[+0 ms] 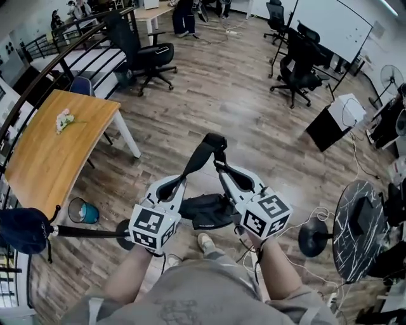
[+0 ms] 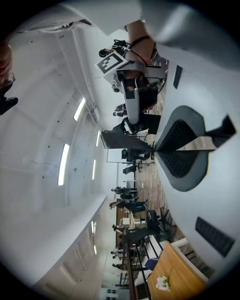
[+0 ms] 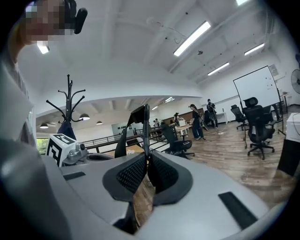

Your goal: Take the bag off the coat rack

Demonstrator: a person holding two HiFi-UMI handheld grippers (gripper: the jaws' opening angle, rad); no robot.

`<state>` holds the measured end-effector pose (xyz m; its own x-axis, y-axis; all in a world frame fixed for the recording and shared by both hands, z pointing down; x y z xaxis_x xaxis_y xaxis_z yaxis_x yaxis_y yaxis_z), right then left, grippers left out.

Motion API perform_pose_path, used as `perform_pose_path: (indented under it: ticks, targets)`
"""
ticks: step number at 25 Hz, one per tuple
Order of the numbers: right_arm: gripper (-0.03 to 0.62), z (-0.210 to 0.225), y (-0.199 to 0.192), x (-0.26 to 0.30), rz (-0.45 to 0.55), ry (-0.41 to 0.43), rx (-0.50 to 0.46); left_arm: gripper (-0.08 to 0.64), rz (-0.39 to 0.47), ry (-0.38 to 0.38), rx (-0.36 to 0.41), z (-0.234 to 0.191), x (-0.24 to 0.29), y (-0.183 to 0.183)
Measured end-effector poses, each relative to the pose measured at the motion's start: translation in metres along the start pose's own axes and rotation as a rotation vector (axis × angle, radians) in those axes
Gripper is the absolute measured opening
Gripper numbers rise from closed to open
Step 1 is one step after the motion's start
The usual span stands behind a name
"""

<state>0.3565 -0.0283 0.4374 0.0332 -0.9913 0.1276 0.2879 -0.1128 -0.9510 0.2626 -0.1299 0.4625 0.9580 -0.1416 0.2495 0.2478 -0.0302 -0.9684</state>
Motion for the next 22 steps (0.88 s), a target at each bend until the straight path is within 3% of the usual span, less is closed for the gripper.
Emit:
perform_pose_path:
  ticks: [4, 11, 22]
  targets:
    - [0.052, 0.010, -0.012, -0.023, -0.007, -0.060, 0.014, 0.015, -0.022, -0.063, 0.010, 0.022, 0.009, -0.009]
    - [0.054, 0.010, -0.014, -0.043, -0.006, -0.105, 0.010, 0.015, -0.019, -0.103, 0.017, 0.030, 0.010, -0.007]
    - [0.052, -0.002, -0.017, -0.055, 0.000, -0.091, 0.006, 0.015, -0.005, -0.118, 0.007, 0.039, 0.001, -0.008]
Point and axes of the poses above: the fingertips, and each gripper's own axes: x forward along the fingers, z to its right, y out of its top, the point moved 3 cm from there along -x, backward along the fingers, and after that the axes turned 9 degrees about y, right-handed, at the moved point
